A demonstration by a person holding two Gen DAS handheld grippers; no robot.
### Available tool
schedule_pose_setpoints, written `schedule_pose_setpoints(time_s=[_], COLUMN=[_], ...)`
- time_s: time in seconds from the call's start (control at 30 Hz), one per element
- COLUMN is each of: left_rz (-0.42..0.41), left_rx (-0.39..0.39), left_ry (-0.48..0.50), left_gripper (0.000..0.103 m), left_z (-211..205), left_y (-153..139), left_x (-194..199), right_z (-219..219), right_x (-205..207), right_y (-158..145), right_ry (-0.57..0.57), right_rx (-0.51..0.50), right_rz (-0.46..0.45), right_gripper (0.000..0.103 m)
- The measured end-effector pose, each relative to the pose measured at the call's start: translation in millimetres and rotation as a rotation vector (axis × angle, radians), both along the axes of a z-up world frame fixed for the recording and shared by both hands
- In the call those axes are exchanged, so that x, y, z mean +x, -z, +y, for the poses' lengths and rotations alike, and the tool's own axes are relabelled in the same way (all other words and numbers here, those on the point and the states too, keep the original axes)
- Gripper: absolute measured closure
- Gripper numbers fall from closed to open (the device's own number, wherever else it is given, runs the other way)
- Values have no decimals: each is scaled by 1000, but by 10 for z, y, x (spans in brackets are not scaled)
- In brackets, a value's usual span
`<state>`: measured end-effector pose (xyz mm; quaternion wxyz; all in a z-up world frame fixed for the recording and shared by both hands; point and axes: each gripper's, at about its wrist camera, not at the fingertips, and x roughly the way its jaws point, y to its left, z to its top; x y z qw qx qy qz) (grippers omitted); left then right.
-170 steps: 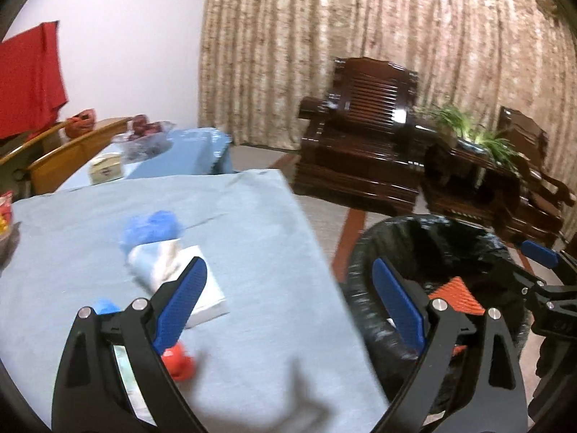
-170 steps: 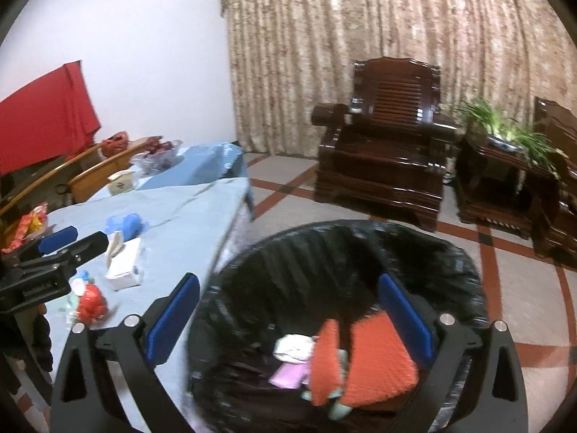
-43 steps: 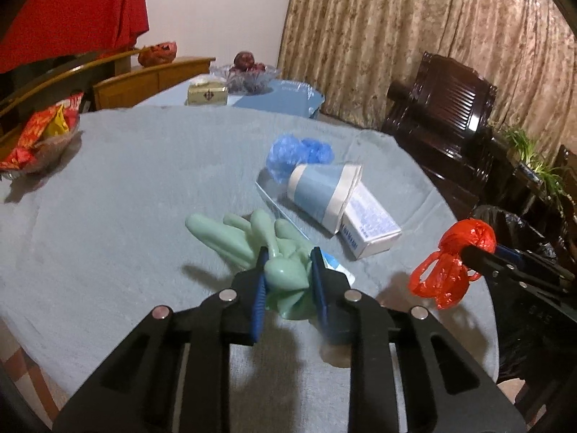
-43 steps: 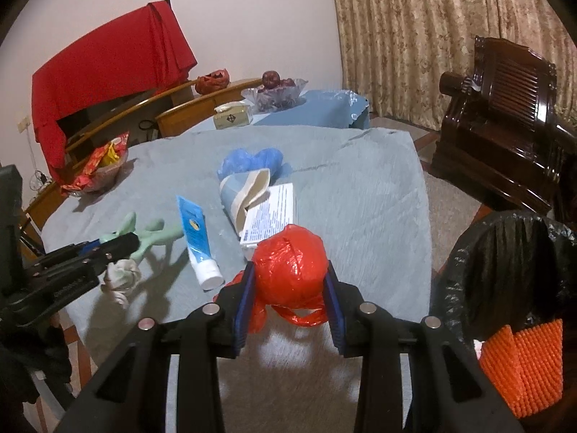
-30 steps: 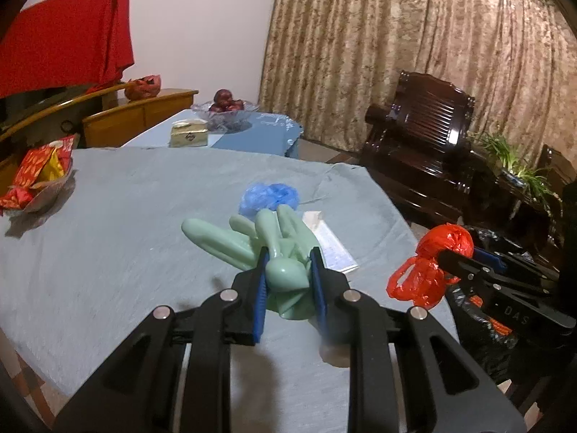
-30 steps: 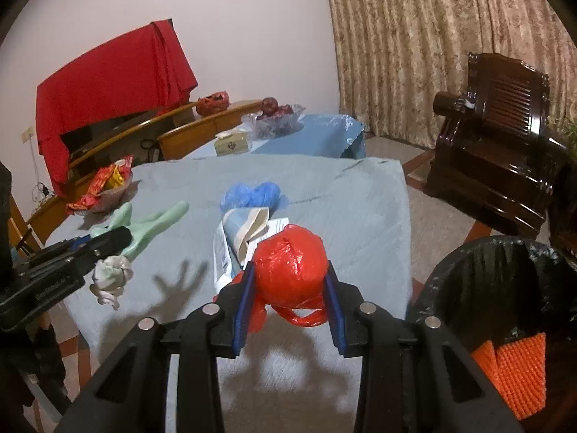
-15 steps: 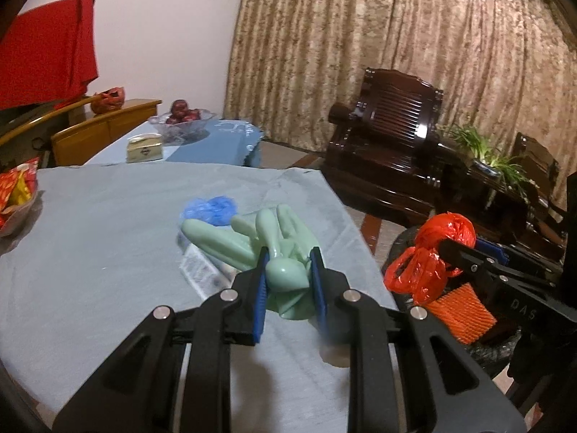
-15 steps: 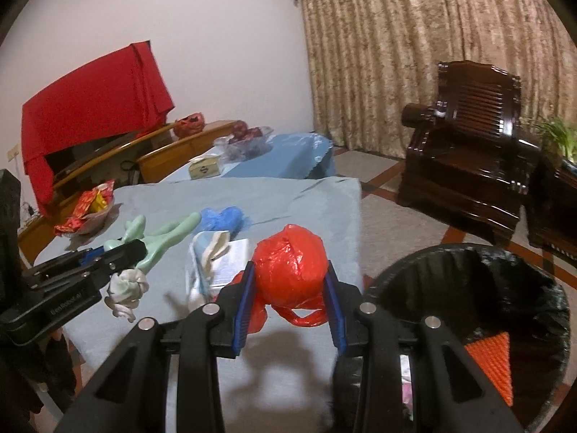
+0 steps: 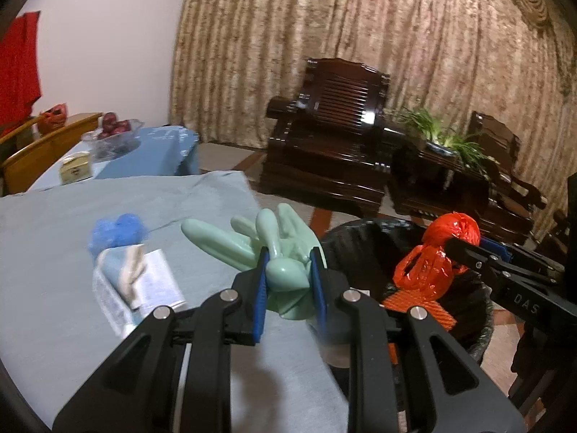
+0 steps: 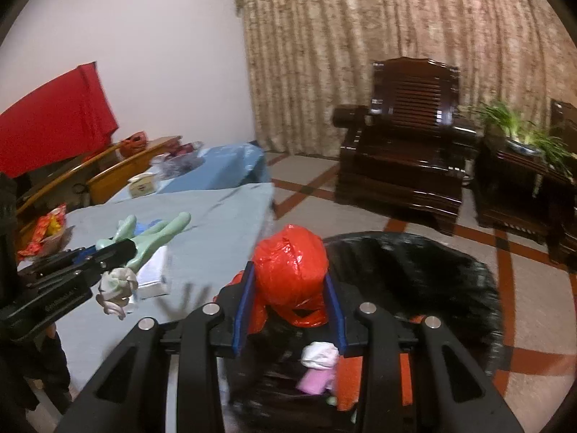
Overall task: Collect trash
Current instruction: 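Carry the glove and red bag over the bin and release both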
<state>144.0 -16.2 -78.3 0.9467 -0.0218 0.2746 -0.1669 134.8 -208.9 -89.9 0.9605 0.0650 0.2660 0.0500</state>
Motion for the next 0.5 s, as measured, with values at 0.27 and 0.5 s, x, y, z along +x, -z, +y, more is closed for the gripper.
schedule_pose_setpoints(time_s=[0.27, 0.5], left_rz=[8, 29], left_rx=[-1, 3], left_ry=[103, 182], left_gripper=[82, 82], left_z=[-499, -925], left_y=[99, 244], left_x=[134, 278], right_z=[-405, -667], right_x=[-66, -93], right_y=[68, 158], right_ry=[93, 147], right_rx=[-9, -8], right_rz=[13, 35], right_gripper=[67, 67])
